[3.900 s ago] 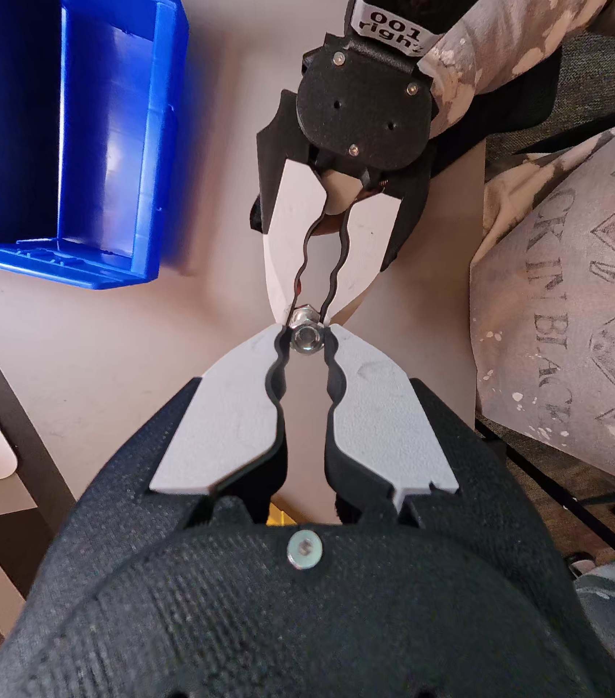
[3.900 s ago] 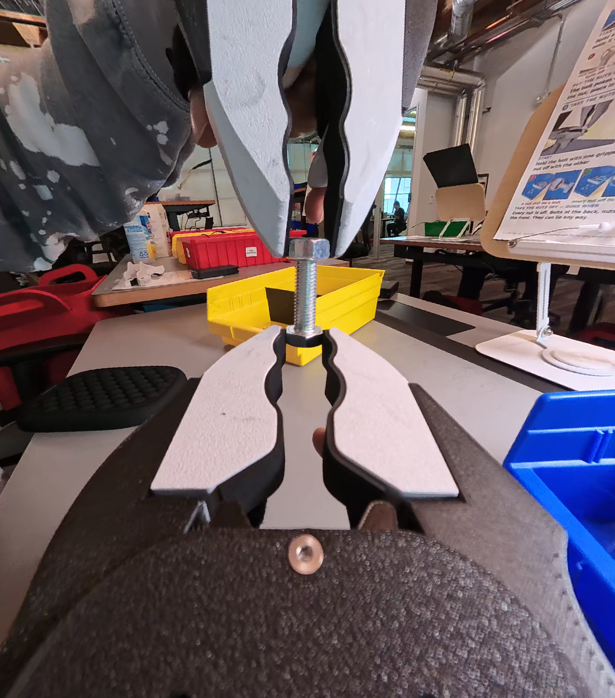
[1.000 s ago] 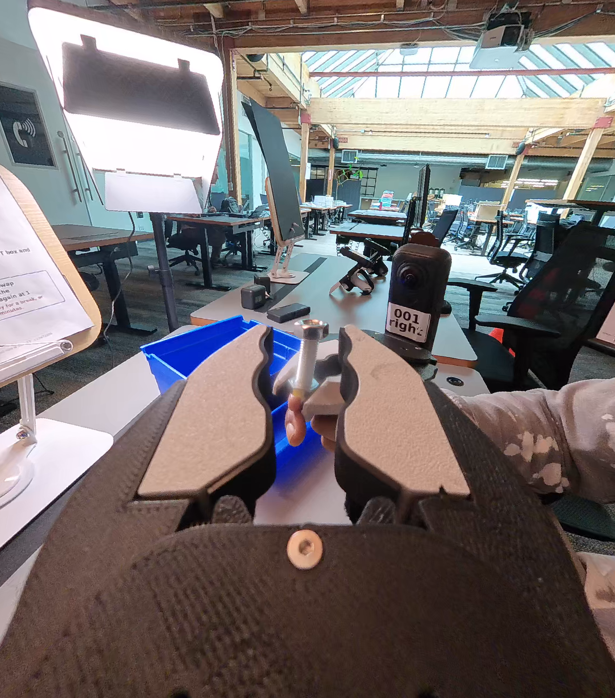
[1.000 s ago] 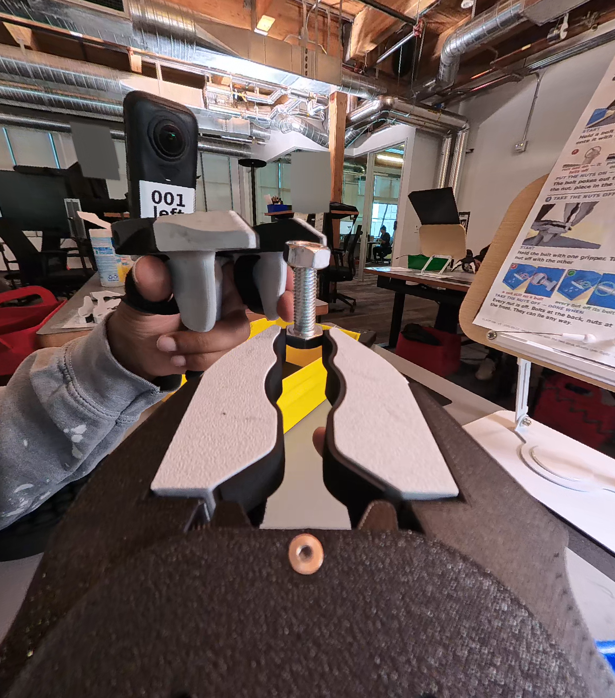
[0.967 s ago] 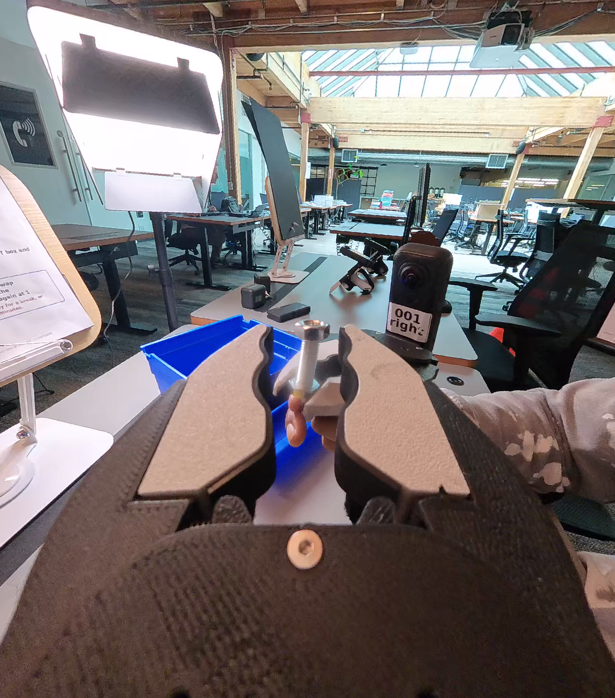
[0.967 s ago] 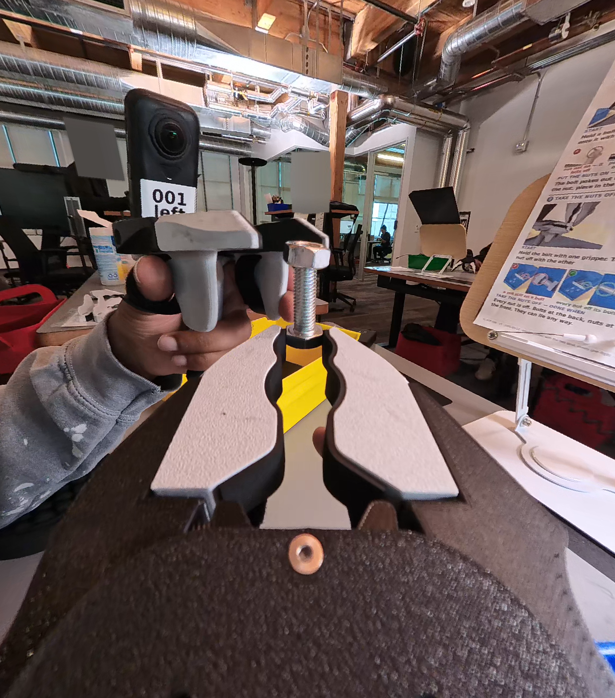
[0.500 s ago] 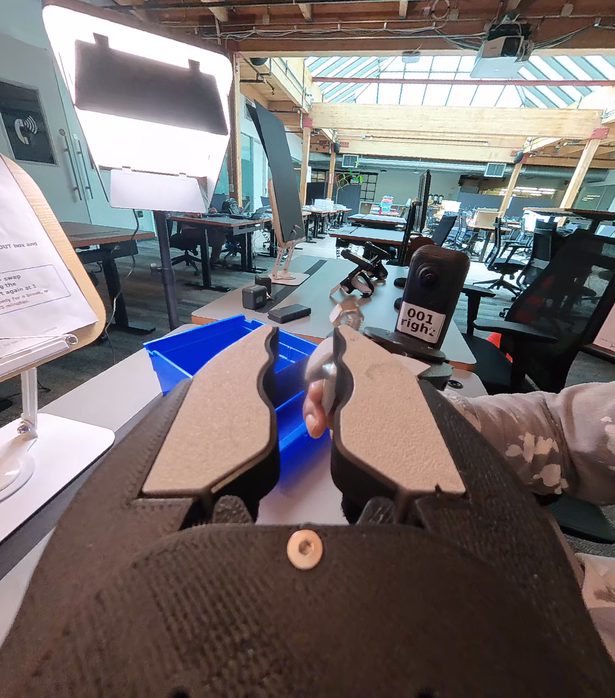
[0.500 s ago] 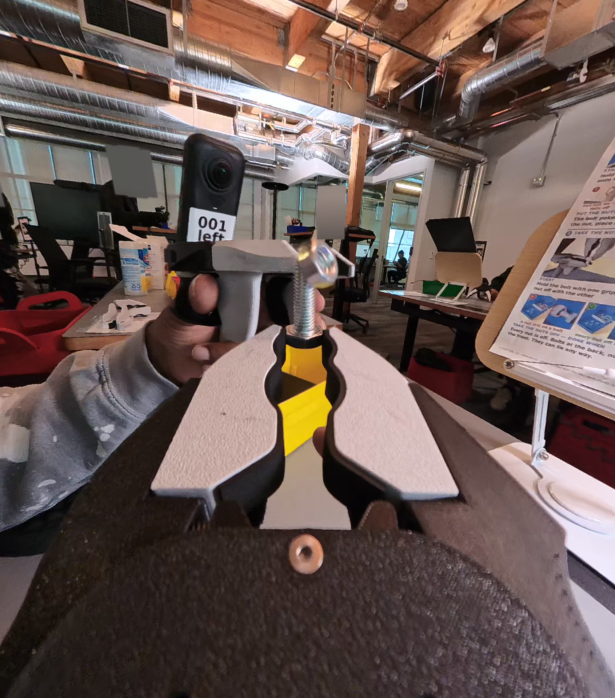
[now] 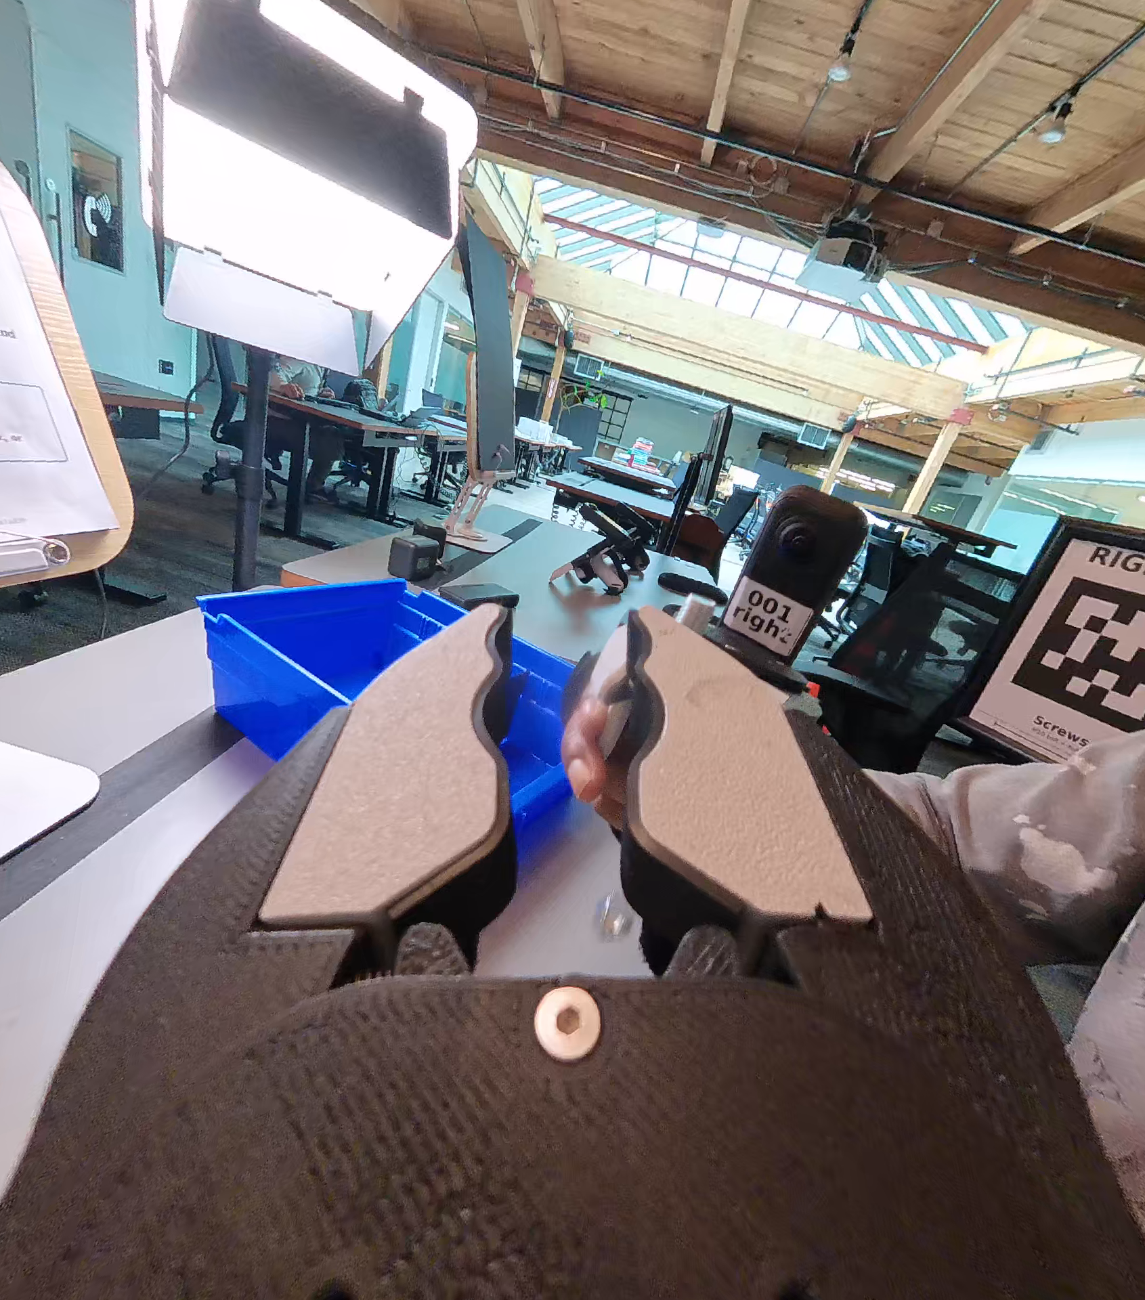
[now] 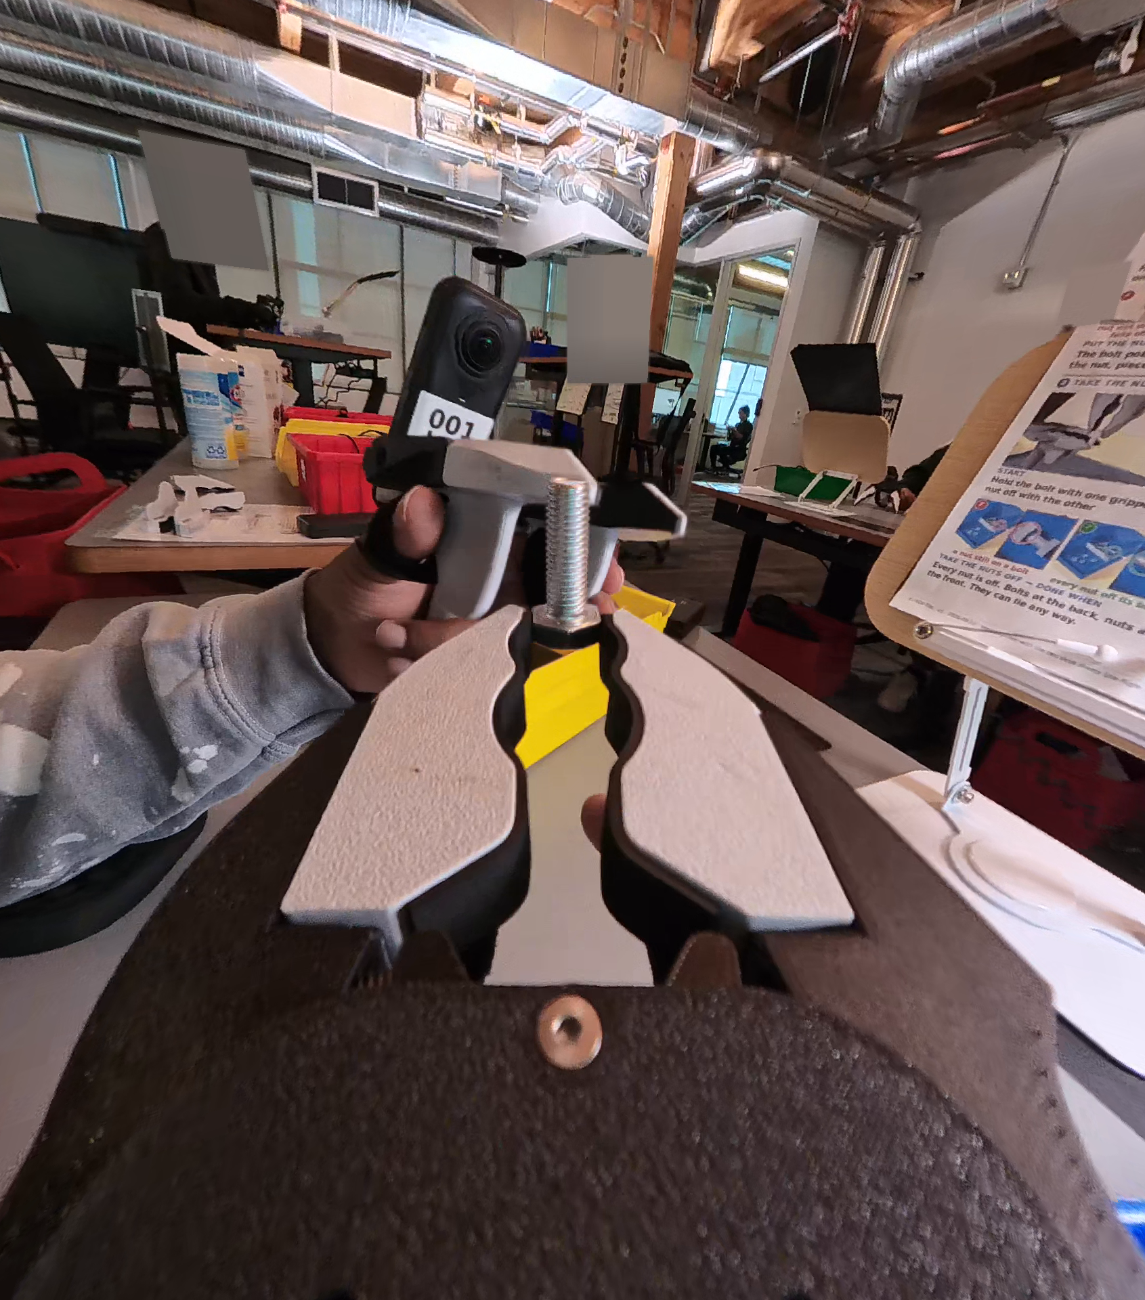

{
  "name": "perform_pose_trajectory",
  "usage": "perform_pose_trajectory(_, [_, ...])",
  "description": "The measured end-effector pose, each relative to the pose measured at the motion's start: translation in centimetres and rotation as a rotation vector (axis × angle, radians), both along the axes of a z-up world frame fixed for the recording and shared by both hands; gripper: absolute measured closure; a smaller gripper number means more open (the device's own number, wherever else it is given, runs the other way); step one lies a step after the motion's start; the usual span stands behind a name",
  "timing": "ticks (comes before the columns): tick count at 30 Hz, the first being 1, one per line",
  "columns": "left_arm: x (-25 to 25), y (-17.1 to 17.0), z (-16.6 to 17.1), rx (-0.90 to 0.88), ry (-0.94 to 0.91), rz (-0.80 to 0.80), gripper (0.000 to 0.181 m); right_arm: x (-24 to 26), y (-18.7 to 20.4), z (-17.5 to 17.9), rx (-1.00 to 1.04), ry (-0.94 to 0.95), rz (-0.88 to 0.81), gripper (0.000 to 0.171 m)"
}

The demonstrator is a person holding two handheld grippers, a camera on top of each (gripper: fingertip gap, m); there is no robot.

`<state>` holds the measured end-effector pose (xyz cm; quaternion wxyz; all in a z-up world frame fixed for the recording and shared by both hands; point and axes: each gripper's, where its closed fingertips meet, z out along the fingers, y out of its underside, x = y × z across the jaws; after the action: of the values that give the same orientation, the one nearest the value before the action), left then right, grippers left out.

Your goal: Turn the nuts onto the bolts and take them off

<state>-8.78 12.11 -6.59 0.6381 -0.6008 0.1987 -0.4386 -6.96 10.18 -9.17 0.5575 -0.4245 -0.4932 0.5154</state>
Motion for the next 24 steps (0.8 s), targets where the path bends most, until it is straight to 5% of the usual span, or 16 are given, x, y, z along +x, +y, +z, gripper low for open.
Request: perform_pose_trajectory(24, [-0.3, 3.1, -5.4, -0.112, 0.082, 0.083, 0.151, 0.2, 2.1, -1.3, -0.111, -0.002, -0.003, 0.153])
